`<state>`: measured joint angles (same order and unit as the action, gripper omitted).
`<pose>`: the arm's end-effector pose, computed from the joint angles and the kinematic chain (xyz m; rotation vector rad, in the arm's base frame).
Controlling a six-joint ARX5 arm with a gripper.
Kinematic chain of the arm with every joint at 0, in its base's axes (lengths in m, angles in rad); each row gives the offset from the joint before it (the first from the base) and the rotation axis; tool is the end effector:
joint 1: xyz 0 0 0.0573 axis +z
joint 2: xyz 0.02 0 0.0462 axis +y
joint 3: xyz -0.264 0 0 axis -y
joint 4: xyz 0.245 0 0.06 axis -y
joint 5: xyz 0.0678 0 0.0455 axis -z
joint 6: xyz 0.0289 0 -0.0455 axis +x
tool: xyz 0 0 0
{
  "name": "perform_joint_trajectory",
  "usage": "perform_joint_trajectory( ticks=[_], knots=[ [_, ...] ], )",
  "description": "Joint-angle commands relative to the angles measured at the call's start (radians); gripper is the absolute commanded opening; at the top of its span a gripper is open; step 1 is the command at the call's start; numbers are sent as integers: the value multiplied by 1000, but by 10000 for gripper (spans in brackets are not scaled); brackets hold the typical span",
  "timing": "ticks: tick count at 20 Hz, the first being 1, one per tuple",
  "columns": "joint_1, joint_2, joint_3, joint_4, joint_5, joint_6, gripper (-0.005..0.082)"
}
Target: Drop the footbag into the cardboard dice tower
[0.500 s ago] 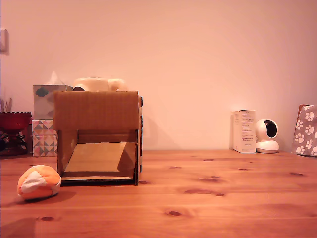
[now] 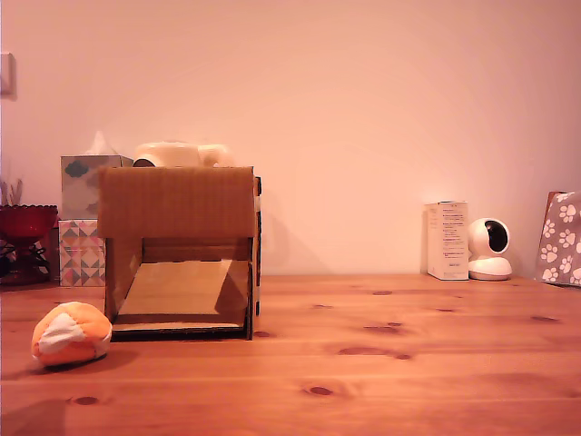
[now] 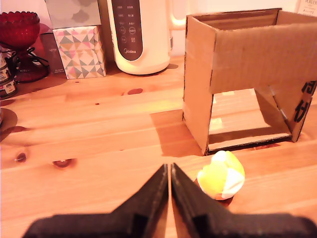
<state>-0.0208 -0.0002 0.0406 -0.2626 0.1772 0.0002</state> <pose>0.0921 -0.0070 0.1522 -0.0172 0.2215 -0.1972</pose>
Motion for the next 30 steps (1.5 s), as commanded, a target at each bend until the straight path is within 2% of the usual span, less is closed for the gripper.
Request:
perform_joint_trajectory(
  ticks=[1,3,4,6,11,14,16,20,25,29,30],
  knots=[
    [0,-12,-24,36,3,-28,-24],
    [0,-12,-21,113,7,-96,-24],
    [0,-12,-17,146,12,-146,-24],
    [0,-12,16,164,30,-205,-24],
    [-3,39,160,113,61,-213,-24],
    [-19,169,235,96,108,-209,-23],
    [-31,273,263,102,114,-192,-23],
    [-80,490,289,121,155,-158,-23],
    [-165,739,289,187,156,-100,-23],
    [-186,870,289,234,163,-96,-22],
    [-186,891,289,255,171,-97,35]
  ],
)
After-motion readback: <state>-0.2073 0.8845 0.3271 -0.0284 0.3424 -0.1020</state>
